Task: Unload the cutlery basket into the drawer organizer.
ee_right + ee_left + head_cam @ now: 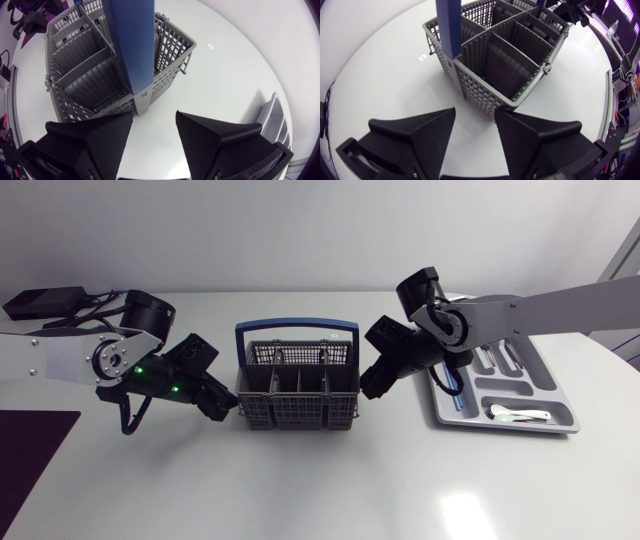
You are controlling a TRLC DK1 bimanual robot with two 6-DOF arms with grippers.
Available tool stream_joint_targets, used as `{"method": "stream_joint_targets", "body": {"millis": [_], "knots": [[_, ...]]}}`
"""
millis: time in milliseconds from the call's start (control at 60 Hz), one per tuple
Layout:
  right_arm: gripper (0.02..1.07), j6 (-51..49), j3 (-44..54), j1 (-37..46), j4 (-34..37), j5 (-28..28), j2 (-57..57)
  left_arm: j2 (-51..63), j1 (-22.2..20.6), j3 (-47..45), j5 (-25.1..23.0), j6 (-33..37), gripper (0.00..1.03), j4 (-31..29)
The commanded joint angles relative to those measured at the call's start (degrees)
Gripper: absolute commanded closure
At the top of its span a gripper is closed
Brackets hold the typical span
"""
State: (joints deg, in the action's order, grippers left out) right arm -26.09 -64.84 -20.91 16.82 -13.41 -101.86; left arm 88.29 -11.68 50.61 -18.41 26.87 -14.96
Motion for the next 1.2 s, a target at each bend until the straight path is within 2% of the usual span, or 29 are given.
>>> {"method": "stream_joint_targets", "body": {"millis": [0,117,150,250,333,400,483,633,783,867,883,917,1017,1133,1183], "knots": [[0.43,1.39,-0.2,-1.24,-0.65,-0.65,-0.97,0.04,-0.36,0.28,-1.98,0.72,0.46,0.63],[0.42,1.39,0.06,-0.98,-0.73,-0.04,-0.79,0.21,-0.8,0.28,-1.98,0.81,0.46,0.63],[0.39,1.48,0.15,-0.89,-0.73,0.05,-0.79,0.3,-0.8,0.54,-1.98,0.72,0.46,0.63],[0.38,1.48,0.59,-0.89,-0.65,0.14,-0.62,0.65,-0.71,0.89,-1.98,0.72,0.46,0.72],[0.33,1.48,1.21,-0.71,-0.65,0.49,-0.44,0.92,-0.27,0.81,-1.98,0.9,0.46,0.99],[0.32,1.39,2.0,-0.36,-0.65,0.67,-0.18,1.18,0.7,0.72,-1.98,0.9,0.44,1.25],[0.18,1.13,2.88,0.34,-0.82,1.72,0.26,1.18,2.1,0.63,-1.98,0.99,0.44,1.34],[0.07,0.86,3.93,2.36,-0.82,3.65,1.84,0.13,4.39,0.72,-1.98,0.81,0.4,1.25],[0.07,0.77,6.04,4.73,-0.91,5.85,5.45,-1.81,6.23,0.54,-1.98,0.64,0.3,1.25],[0.07,0.77,7.45,5.79,-0.82,6.73,8.26,-3.74,7.82,0.28,-1.98,0.46,0.17,1.34],[0.07,0.77,7.8,6.05,-0.82,6.82,8.88,-4.71,8.08,0.02,-1.98,0.46,0.1,1.43],[0.07,0.51,8.5,6.4,-0.82,7.08,10.37,-6.03,8.25,-0.51,-1.98,0.46,0.07,1.6],[0.07,-0.11,10.79,8.07,-0.82,7.87,15.2,-10.33,9.66,-2.18,-1.98,-0.59,0.07,3.54],[0.07,-2.39,12.72,9.66,-0.3,7.96,20.13,-13.32,10.89,-2.36,-1.98,-2.0,0.05,2.57],[0.07,-1.86,13.69,10.89,-0.73,9.89,22.5,-15.17,11.59,-3.06,-1.98,-2.26,0.05,2.57]]}}
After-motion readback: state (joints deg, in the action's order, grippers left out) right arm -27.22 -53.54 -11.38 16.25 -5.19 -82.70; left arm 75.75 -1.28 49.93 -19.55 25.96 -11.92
